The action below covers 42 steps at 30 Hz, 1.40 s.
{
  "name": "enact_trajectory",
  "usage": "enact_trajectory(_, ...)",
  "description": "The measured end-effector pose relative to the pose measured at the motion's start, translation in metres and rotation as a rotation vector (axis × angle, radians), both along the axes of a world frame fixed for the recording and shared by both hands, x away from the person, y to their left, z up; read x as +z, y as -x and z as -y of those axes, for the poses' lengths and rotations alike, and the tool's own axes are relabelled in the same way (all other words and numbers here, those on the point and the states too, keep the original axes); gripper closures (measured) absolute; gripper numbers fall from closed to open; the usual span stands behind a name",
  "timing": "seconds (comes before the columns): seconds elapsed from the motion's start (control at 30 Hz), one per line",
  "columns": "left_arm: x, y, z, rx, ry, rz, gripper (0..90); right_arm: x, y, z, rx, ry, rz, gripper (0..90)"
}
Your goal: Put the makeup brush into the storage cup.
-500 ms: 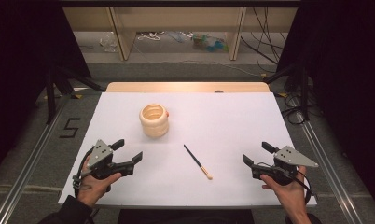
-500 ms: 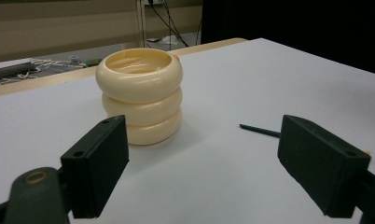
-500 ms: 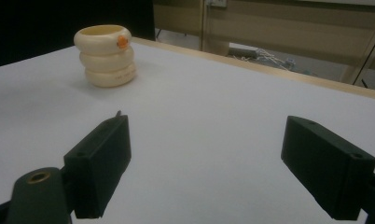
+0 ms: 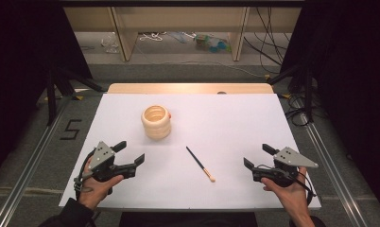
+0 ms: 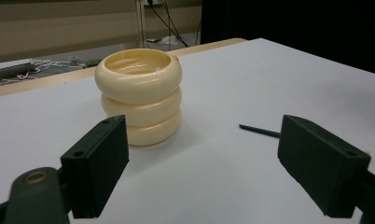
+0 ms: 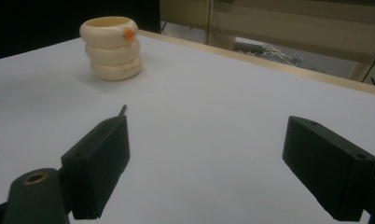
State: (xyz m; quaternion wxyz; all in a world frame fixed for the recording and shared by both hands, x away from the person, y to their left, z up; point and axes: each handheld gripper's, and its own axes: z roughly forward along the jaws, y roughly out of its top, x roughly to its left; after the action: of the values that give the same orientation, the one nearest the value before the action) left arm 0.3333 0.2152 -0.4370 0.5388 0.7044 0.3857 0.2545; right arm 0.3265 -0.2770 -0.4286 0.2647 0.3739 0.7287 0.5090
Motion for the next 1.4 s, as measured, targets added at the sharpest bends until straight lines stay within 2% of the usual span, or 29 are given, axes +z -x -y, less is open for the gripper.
enact_trajectory(0.2, 0.000, 0.000, 0.000, 0.000, -0.002, 0.001, 16.2, 0.003, -0.003, -0.002, 0.008, 0.013, 0.000, 15.7)
enact_trajectory(0.23, 0.000, 0.000, 0.000, 0.000, -0.001, 0.000, 16.2, 0.005, -0.002, -0.001, 0.009, 0.030, -0.022, 15.7)
enact_trajectory(0.3, 0.000, 0.000, 0.000, 0.000, -0.001, 0.001, 16.2, 0.005, -0.005, -0.003, 0.003, 0.021, -0.005, 15.7)
enact_trajectory(0.4, 0.000, -0.001, 0.000, 0.001, -0.002, 0.001, 16.2, 0.008, -0.006, -0.006, 0.009, 0.044, -0.016, 15.8)
enact_trajectory(0.47, 0.000, -0.001, 0.000, 0.002, 0.001, 0.001, 16.2, 0.012, -0.007, -0.009, 0.017, 0.081, -0.032, 16.0)
enact_trajectory(0.57, 0.000, -0.001, 0.001, 0.001, 0.004, -0.001, 16.3, 0.013, -0.010, -0.013, 0.030, 0.088, -0.034, 16.2)
enact_trajectory(0.63, 0.000, -0.001, 0.001, 0.001, 0.006, -0.003, 16.2, 0.017, -0.014, -0.020, 0.044, 0.131, -0.062, 16.8)
enact_trajectory(0.73, 0.000, -0.001, 0.001, 0.001, 0.004, -0.002, 16.3, 0.019, -0.018, -0.025, 0.062, 0.154, -0.078, 16.9)
enact_trajectory(0.77, 0.000, -0.001, 0.001, 0.001, 0.006, -0.002, 16.3, 0.021, -0.021, -0.027, 0.074, 0.168, -0.075, 17.3)
enact_trajectory(0.8, 0.000, -0.001, 0.001, 0.000, -0.001, 0.002, 16.2, 0.023, -0.024, -0.034, 0.091, 0.191, -0.092, 17.7)
enact_trajectory(0.9, 0.000, -0.001, 0.001, 0.000, -0.001, 0.001, 16.3, 0.025, -0.029, -0.040, 0.109, 0.204, -0.100, 18.7)
enact_trajectory(1.07, 0.000, -0.001, 0.001, -0.002, -0.001, 0.001, 16.3, 0.028, -0.041, -0.061, 0.173, 0.253, -0.152, 20.4)
enact_trajectory(1.17, 0.000, -0.001, 0.001, -0.002, -0.001, 0.001, 16.2, 0.028, -0.045, -0.068, 0.195, 0.277, -0.168, 21.2)
enact_trajectory(1.37, 0.000, -0.001, 0.001, -0.002, 0.000, 0.001, 16.2, 0.027, -0.058, -0.088, 0.243, 0.339, -0.267, 22.7)
enact_trajectory(1.4, 0.000, -0.001, 0.001, -0.002, 0.000, 0.001, 16.2, 0.027, -0.058, -0.088, 0.243, 0.339, -0.267, 22.7)
